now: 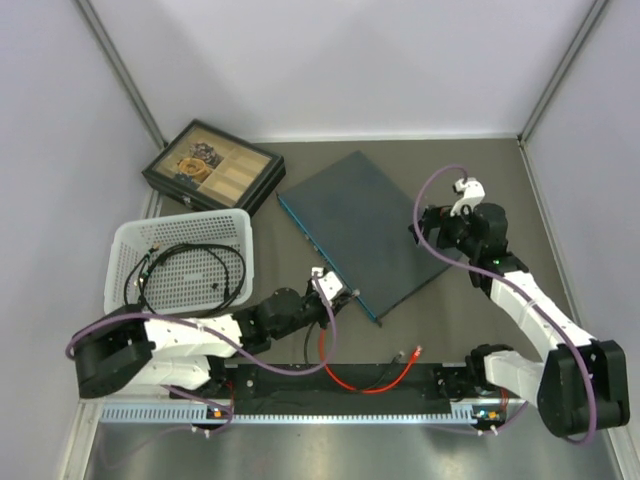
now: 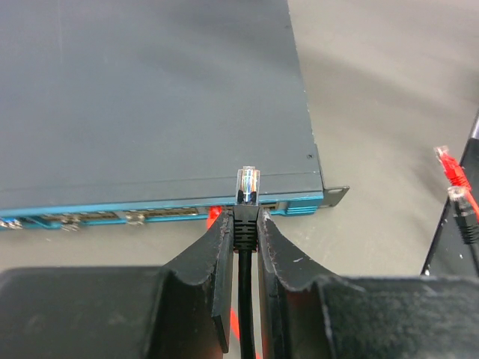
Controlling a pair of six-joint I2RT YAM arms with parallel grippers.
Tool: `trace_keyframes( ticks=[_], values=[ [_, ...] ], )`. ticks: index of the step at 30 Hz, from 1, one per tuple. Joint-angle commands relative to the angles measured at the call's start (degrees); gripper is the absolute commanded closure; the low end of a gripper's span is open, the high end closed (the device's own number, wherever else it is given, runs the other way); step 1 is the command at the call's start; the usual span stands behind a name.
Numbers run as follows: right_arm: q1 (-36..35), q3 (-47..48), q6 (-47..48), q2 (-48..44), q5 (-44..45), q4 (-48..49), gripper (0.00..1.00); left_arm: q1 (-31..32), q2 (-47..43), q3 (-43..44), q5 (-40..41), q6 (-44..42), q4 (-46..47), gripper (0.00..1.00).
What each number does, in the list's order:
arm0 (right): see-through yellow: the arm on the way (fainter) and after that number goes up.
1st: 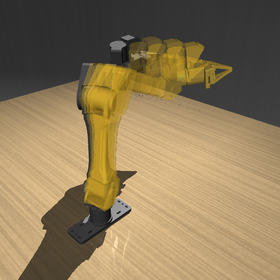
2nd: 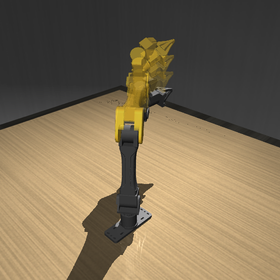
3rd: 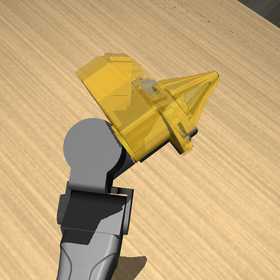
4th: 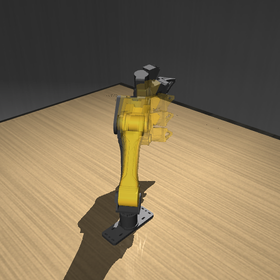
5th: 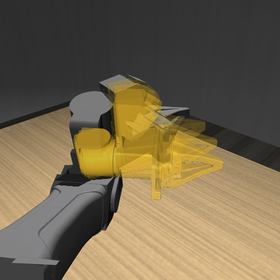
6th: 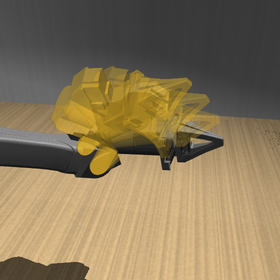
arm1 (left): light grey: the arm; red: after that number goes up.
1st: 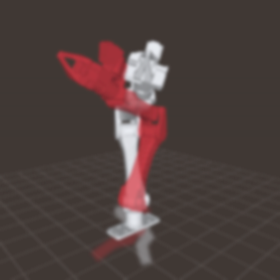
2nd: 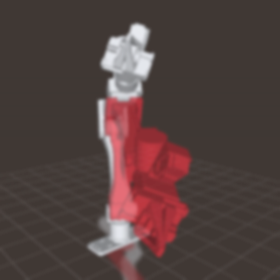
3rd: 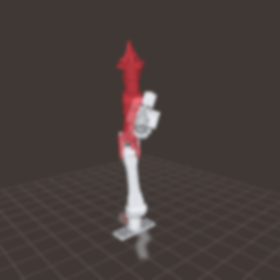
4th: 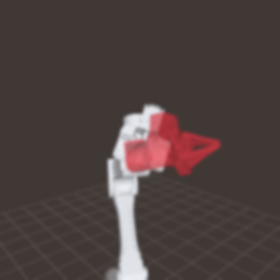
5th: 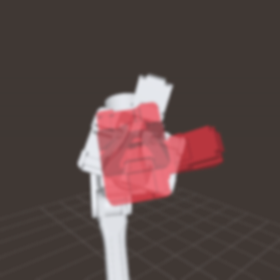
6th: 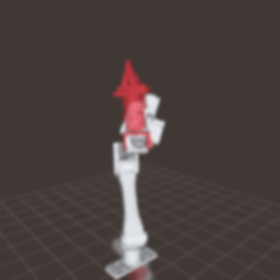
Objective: Insert the plug into the switch port
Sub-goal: Insert the connector into the switch port.
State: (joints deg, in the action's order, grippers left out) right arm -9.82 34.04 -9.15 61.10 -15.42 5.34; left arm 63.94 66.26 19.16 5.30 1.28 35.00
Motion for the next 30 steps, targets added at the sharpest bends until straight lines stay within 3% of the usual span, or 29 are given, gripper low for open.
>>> trace_keyframes(
  ticks=[1, 9, 30],
  values=[
    [5.2, 0.1, -11.1, 2.8, 5.1, 4.2, 0.01, 3.6, 5.3, -1.5, 10.2, 4.4, 12.3, 1.00],
    [9.6, -1.0, -14.7, 8.0, 0.7, 6.0, 0.01, 8.3, 11.7, -2.6, 20.2, 7.4, 19.3, 1.00],
    [11.1, 2.1, -14.1, 17.5, -5.5, 4.8, 0.01, 10.1, 25.0, -2.8, 19.4, 12.4, 25.8, 1.00]
  ],
)
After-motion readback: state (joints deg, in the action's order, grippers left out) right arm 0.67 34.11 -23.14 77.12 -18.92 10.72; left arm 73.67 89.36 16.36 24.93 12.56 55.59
